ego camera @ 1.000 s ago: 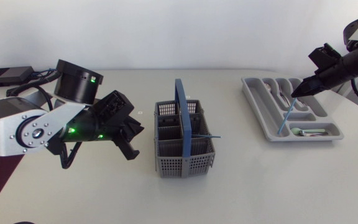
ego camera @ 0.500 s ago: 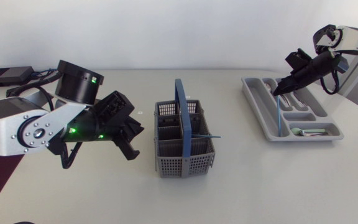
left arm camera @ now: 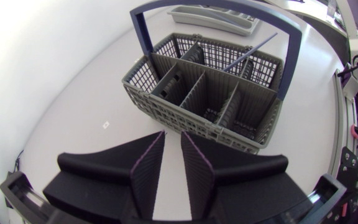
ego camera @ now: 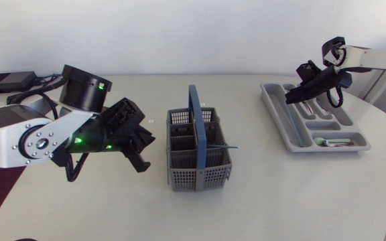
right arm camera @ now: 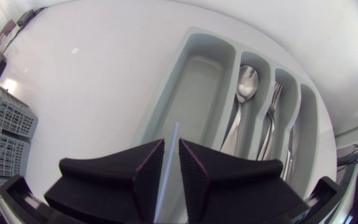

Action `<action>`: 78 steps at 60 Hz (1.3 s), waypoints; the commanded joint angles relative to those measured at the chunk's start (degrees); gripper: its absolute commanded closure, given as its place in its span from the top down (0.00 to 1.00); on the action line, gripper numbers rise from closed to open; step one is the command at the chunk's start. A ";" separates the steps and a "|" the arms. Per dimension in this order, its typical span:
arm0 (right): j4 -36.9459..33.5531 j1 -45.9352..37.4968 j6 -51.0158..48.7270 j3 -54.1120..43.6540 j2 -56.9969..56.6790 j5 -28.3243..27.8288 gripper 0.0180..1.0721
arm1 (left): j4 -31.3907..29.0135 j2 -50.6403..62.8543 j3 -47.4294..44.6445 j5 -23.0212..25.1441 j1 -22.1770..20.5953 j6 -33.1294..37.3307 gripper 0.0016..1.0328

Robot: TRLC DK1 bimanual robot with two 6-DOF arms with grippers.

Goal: Unload the cutlery basket into the drawer organizer.

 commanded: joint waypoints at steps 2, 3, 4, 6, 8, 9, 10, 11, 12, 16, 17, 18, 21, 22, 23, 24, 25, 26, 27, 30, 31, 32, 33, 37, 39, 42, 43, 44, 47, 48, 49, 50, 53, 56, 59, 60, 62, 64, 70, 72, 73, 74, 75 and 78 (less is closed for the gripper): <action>1.24 0.81 2.17 1.64 1.44 1.81 0.52 | -0.24 0.28 -1.28 0.00 -0.66 0.17 0.23; 1.24 0.89 2.17 1.64 1.26 1.90 0.53 | -0.24 0.19 -1.37 0.00 -0.66 0.08 0.23; 1.24 0.89 2.17 1.64 1.17 1.90 0.55 | -0.24 0.19 -1.37 0.00 -0.75 0.08 0.23; 1.24 0.98 2.25 1.37 0.73 1.90 0.60 | -0.24 0.10 -1.46 0.00 -0.75 -0.01 0.23; 1.24 0.98 2.34 0.58 -0.15 1.90 0.64 | -0.24 0.01 -1.54 0.00 -0.75 -0.01 0.23; 1.24 1.07 2.34 -0.03 -0.76 1.90 0.65 | -0.24 0.01 -1.54 0.00 -0.84 -0.01 0.23; 1.50 1.25 2.25 -0.65 -1.46 1.90 0.65 | -0.24 0.01 -1.63 0.00 -0.84 -0.01 0.23; 1.76 1.33 2.17 -1.79 -2.43 1.90 0.65 | -0.24 0.01 -1.63 0.00 -0.84 -0.01 0.23; 2.03 1.42 2.08 -2.67 -3.40 1.81 0.65 | -0.24 0.01 -1.63 0.00 -0.84 -0.10 0.23; 4.22 2.39 1.64 -9.70 -9.55 1.37 0.65 | -0.24 0.01 -1.72 0.00 -1.10 -0.19 0.23; 4.58 2.65 1.55 -11.28 -10.96 1.20 0.65 | -0.24 0.01 -1.72 0.00 -1.10 -0.27 0.23; 4.75 2.92 1.46 -12.78 -12.45 0.76 0.65 | -0.24 0.01 -1.72 0.00 -1.19 -0.36 0.23; 5.02 3.97 0.58 -17.61 -17.02 -0.91 0.65 | -0.24 0.01 -1.72 0.00 -1.46 -0.54 0.23; 5.19 4.32 0.32 -18.84 -18.08 -1.35 0.65 | -0.24 0.01 -1.72 0.00 -1.46 -0.54 0.23; 5.54 4.76 -0.03 -20.69 -19.83 -2.05 0.65 | -0.24 0.01 -1.72 0.00 -1.54 -0.54 0.23; 5.89 5.11 -0.21 -22.62 -21.59 -2.67 0.65 | -0.24 0.01 -1.72 0.00 -1.54 -0.62 0.23; 6.16 5.46 -0.29 -24.20 -23.09 -3.20 0.65 | -0.24 0.01 -1.72 0.00 -1.63 -0.71 0.23; 6.16 5.82 -0.56 -25.79 -24.58 -3.72 0.65 | -0.24 -0.08 -1.72 0.00 -1.63 -0.71 0.23; 6.16 6.26 -1.00 -27.02 -25.81 -4.16 0.65 | -0.24 -0.08 -1.72 0.00 -1.72 -0.80 0.23; 6.16 7.40 -2.67 -32.20 -30.73 -6.62 0.65 | -0.33 -0.43 -1.81 0.00 -1.89 -0.98 0.23; 6.16 7.75 -3.19 -33.61 -32.05 -7.15 0.65 | -0.33 -0.51 -1.90 0.00 -1.89 -1.06 0.23; 6.16 7.93 -3.46 -34.58 -32.84 -7.42 0.65 | -0.33 -0.60 -1.90 0.00 -1.98 -1.15 0.23; 6.16 8.19 -3.90 -35.81 -33.98 -7.77 0.65 | -0.42 -0.69 -1.98 0.00 -1.98 -1.24 0.23; 6.42 9.24 -6.18 -41.08 -38.55 -9.96 0.65 | -0.51 -0.87 -2.16 0.00 -2.16 -1.33 0.23; 7.12 9.60 -7.15 -43.54 -40.75 -10.58 0.65 | -0.51 -1.04 -2.25 0.00 -2.16 -1.42 0.23; 8.44 10.21 -9.17 -47.85 -44.53 -12.07 0.65 | -0.51 -1.13 -2.42 -0.09 -2.16 -1.42 0.23; 9.32 10.47 -9.96 -49.43 -45.67 -12.16 0.65 | -0.59 -1.22 -2.42 -0.09 -2.16 -1.42 0.23; 10.29 10.65 -10.49 -51.27 -47.08 -12.16 0.65 | -0.59 -1.22 -2.42 -0.18 -2.25 -1.42 0.23; 12.49 11.27 -12.69 -55.76 -50.42 -13.30 0.65 | -0.68 -1.39 -2.51 -0.35 -2.25 -1.33 0.23; 12.75 11.35 -13.48 -56.90 -51.39 -13.83 0.65 | -0.68 -1.48 -2.51 -0.44 -2.25 -1.42 0.23; 13.37 11.53 -14.09 -58.39 -52.53 -14.62 0.65 | -0.77 -1.57 -2.51 -0.44 -2.33 -1.42 0.23; 13.89 11.79 -14.44 -59.62 -53.41 -14.97 0.65 | -0.77 -1.66 -2.51 -0.44 -2.33 -1.42 0.23; 14.60 12.50 -15.85 -62.70 -55.87 -16.20 0.65 | -0.86 -1.74 -2.60 -0.44 -2.51 -1.42 0.23; 14.68 13.99 -17.35 -65.25 -57.89 -16.82 0.65 | -0.95 -1.83 -2.60 -0.70 -2.69 -1.42 0.23; 15.39 15.75 -18.05 -67.36 -59.38 -16.91 0.65 | -0.95 -1.83 -2.60 -0.79 -2.95 -1.50 0.23; 15.56 16.54 -18.22 -67.89 -59.91 -16.82 0.65 | -0.95 -1.92 -2.60 -0.79 -2.95 -1.50 0.23; 16.27 17.95 -18.40 -68.85 -60.61 -16.82 0.65 | -0.95 -1.92 -2.60 -0.88 -3.13 -1.50 0.23; 16.97 18.91 -18.31 -69.64 -61.14 -16.82 0.65 | -0.95 -1.83 -2.51 -0.88 -3.13 -1.59 0.23; 19.78 21.90 -17.96 -71.14 -61.76 -16.64 0.65 | -0.95 -1.92 -2.51 -0.88 -3.13 -1.59 0.23; 20.66 22.52 -17.87 -71.40 -61.76 -16.64 0.65 | -0.95 -1.92 -2.51 -0.88 -3.13 -1.59 0.23; 21.10 22.78 -17.78 -71.49 -61.67 -16.64 0.65 | -0.95 -1.92 -2.60 -0.97 -3.13 -1.59 0.23; 21.71 23.13 -17.61 -71.58 -61.58 -16.64 0.65 | -0.95 -1.92 -2.60 -0.97 -3.13 -1.59 0.23; 22.07 23.39 -17.52 -71.58 -61.49 -16.64 0.65 | -0.95 -1.92 -2.60 -0.97 -3.13 -1.50 0.23; 23.38 24.10 -16.99 -71.58 -61.23 -16.64 0.62 | -0.95 -1.92 -2.69 -0.97 -3.04 -1.50 0.23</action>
